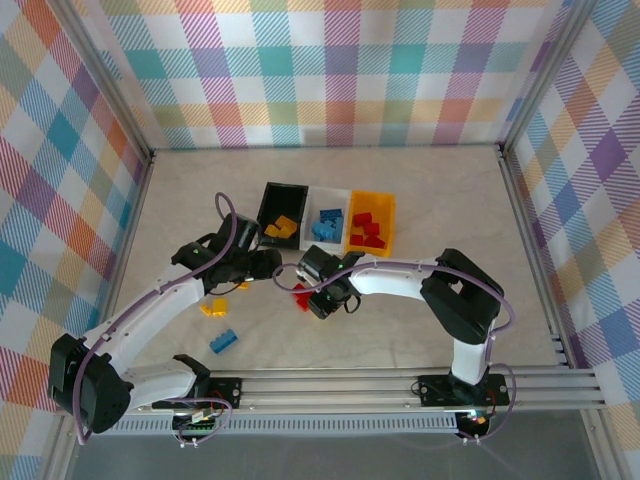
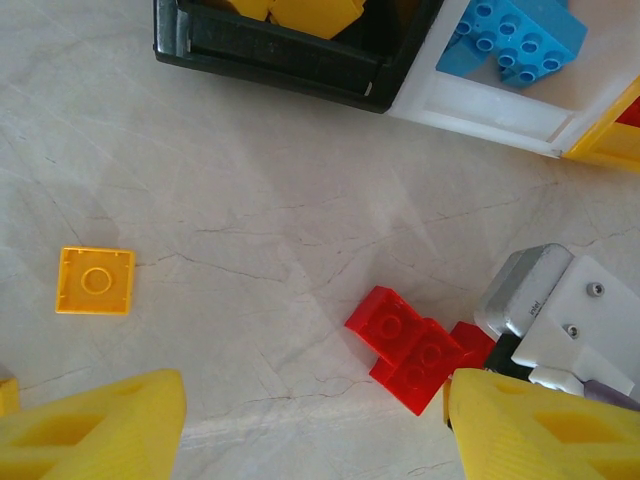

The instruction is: Sort the legos into containers by color

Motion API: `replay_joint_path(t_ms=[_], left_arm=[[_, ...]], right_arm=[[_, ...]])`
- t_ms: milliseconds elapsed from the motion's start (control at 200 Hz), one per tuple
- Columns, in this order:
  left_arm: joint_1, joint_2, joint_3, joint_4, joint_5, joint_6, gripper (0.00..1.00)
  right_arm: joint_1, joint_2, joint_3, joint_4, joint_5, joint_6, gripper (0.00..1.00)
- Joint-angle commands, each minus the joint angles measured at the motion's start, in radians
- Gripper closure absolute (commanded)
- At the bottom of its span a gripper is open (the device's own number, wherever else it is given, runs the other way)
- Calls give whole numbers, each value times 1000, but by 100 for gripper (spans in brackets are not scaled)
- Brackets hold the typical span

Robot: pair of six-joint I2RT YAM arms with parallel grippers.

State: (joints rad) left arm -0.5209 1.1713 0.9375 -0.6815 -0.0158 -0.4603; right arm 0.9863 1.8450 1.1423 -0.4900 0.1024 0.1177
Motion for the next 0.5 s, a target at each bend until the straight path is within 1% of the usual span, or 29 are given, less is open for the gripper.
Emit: replay_joint_path(t_ms=[0,125,225,495], left_arm=[[10,-7,-16,-27,7,6,29],[10,-14,-18,-29,6,7,29],[12,-18,-14,-33,2,8,29],[13,-26,-9,-31,-4,5,29]], right_arm=[[8,-21,-23,14,19,11,55],[8,-39,-36,17,24,22,57],[6,-70,-54,13,34,34,57],[-8,-198,-111,-7,54,61,57]])
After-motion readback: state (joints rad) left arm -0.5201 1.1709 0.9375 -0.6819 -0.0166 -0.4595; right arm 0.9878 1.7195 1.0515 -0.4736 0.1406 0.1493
